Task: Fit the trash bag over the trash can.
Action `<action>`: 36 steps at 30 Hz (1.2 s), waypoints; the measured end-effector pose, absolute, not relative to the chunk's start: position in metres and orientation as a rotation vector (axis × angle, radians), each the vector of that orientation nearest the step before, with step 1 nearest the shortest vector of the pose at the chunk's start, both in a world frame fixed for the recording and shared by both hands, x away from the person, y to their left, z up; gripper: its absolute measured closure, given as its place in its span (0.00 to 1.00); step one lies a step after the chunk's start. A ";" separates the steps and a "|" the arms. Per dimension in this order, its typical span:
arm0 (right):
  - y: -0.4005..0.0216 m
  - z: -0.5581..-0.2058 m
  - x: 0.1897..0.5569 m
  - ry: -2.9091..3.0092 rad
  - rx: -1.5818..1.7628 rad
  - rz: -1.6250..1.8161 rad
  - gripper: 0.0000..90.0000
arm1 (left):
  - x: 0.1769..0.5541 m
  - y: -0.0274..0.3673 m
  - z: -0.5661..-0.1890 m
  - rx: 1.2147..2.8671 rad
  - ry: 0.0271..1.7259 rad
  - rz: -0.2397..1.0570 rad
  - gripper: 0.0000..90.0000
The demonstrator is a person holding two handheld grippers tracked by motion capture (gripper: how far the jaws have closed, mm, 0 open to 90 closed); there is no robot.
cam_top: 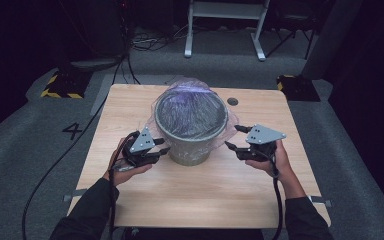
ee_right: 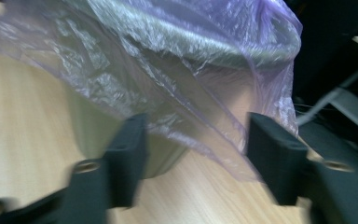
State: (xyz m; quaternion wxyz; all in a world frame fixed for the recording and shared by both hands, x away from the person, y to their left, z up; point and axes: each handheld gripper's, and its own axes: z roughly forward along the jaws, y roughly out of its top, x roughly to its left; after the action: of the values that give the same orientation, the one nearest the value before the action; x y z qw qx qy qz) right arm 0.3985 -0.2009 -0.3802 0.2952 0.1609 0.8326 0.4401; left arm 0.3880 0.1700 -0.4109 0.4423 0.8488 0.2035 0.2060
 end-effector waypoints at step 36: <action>-0.198 -0.449 0.394 2.414 0.476 1.219 0.54 | 0.386 0.202 -0.441 1.920 0.704 0.474 0.17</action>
State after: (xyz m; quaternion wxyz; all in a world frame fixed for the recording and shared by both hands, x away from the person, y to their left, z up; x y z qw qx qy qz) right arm 0.3937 -0.1977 -0.4494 0.1965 0.1700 0.8619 0.4354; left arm 0.3858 0.2018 -0.4410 0.4979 0.7932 0.2906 0.1960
